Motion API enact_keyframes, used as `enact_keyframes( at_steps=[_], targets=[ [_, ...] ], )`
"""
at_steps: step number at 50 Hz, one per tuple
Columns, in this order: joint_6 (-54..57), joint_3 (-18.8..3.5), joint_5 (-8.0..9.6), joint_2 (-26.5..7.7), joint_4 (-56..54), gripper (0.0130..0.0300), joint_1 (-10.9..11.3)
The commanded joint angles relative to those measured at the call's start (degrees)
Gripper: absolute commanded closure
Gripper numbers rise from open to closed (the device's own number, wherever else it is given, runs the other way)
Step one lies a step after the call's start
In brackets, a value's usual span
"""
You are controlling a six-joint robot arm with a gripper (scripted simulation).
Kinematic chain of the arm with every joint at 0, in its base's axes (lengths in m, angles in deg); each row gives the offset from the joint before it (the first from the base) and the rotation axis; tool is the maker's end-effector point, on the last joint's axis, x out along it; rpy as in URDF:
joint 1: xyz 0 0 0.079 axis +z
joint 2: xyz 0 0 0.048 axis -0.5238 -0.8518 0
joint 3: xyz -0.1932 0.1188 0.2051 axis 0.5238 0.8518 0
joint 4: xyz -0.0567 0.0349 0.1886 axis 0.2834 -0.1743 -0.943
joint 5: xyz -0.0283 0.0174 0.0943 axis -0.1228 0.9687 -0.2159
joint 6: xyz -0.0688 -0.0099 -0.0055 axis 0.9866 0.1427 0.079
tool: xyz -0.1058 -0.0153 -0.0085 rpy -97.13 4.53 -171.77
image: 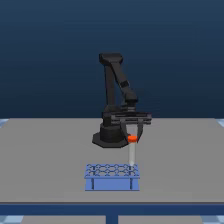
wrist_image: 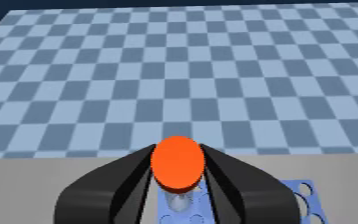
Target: Pick up the centrifuge tube on the rack
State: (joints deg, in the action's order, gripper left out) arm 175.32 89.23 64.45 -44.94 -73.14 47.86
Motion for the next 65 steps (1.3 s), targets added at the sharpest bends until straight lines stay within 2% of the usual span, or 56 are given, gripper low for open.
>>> enact_keyframes(
  at_steps=[1, 26, 65],
  targets=[
    [4.6, -0.6, -0.66, 0.4, -3.4, 0.0300, 0.0],
    [11.7, -2.1, -1.84, 1.3, -10.2, 0.0300, 0.0],
    [11.8, -2.1, -1.86, 1.3, -10.3, 0.0300, 0.0]
  ],
)
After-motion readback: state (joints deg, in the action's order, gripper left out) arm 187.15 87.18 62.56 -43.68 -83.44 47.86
